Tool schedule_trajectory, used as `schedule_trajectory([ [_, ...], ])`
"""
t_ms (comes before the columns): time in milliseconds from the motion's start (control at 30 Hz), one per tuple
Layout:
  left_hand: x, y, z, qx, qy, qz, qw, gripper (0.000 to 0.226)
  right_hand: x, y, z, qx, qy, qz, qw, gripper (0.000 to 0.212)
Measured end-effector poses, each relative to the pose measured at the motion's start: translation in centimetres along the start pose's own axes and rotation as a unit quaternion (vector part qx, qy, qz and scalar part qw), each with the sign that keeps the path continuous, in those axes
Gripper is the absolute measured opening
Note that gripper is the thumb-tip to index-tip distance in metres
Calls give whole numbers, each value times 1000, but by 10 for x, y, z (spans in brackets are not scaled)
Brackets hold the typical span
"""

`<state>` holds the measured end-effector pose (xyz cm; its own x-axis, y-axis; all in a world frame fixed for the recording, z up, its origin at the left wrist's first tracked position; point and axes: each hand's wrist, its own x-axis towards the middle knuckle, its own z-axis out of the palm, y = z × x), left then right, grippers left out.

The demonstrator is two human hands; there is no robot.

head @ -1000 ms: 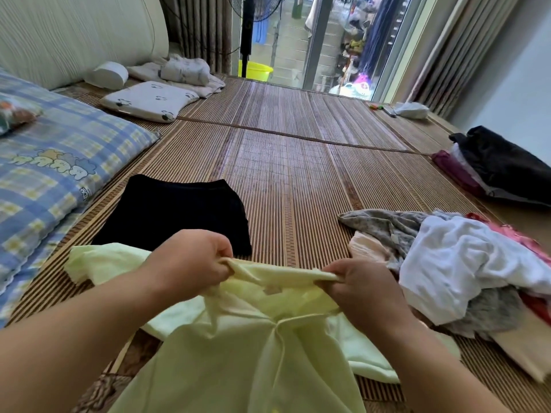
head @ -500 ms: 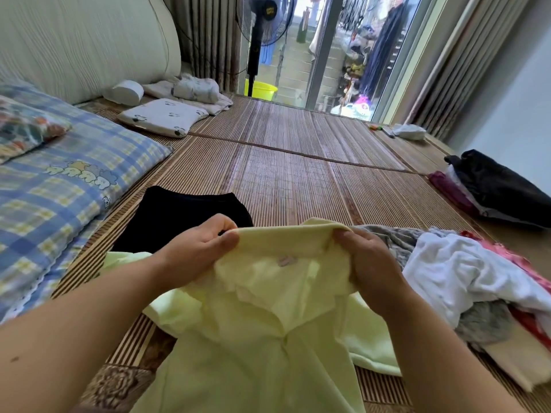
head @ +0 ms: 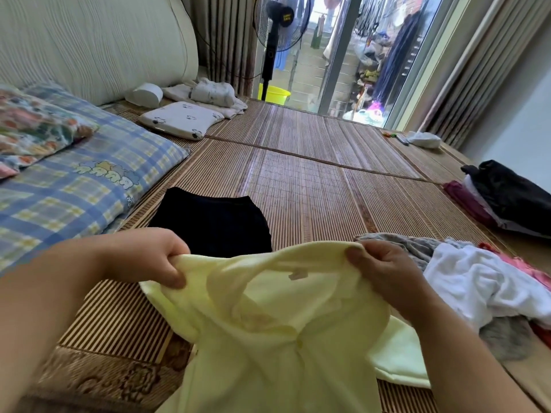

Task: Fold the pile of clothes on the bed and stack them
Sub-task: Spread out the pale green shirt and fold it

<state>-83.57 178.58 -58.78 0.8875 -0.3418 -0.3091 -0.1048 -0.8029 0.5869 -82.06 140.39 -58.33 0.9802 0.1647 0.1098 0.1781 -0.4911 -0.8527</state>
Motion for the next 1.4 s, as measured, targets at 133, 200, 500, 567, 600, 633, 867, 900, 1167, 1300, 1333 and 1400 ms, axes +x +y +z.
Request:
schedule_trajectory([
  [133,2,-26,-18,-149,114,-11,982,15,23,-2,12,-166,113,-33,979,26],
  [200,14,-35,-29,-114,162,-44,979,22,47,-8,19,-222,116,-51,967,32],
  [500,75,-60,-51,135,91,-191,968,56,142,1,86,-325,99,-67,938,37],
  [567,75,-75,-43,139,48,-206,968,81,140,-6,119,-306,7,-93,948,44],
  [600,74,-81,-43,130,43,-210,968,88,138,-9,136,-305,-45,-64,949,54],
  [633,71,-85,-42,130,35,-213,968,90,136,-11,150,-303,-76,-24,950,58],
  [867,54,-105,-47,5,40,-192,981,6,156,-7,167,-89,-38,130,987,2],
  [900,50,-107,-53,-36,63,-187,980,4,161,-9,162,-35,-19,144,989,4],
  [1167,56,-96,-98,221,105,-241,939,19,164,2,157,-76,-30,160,984,32],
  [1300,37,-101,-117,51,47,-313,947,11,152,5,164,-120,-29,123,985,47],
  [1333,30,-105,-118,7,71,-316,946,12,148,4,166,-139,-21,101,985,54],
  [1400,19,-107,-119,-94,127,-290,944,12,139,-3,171,-198,12,22,980,65],
])
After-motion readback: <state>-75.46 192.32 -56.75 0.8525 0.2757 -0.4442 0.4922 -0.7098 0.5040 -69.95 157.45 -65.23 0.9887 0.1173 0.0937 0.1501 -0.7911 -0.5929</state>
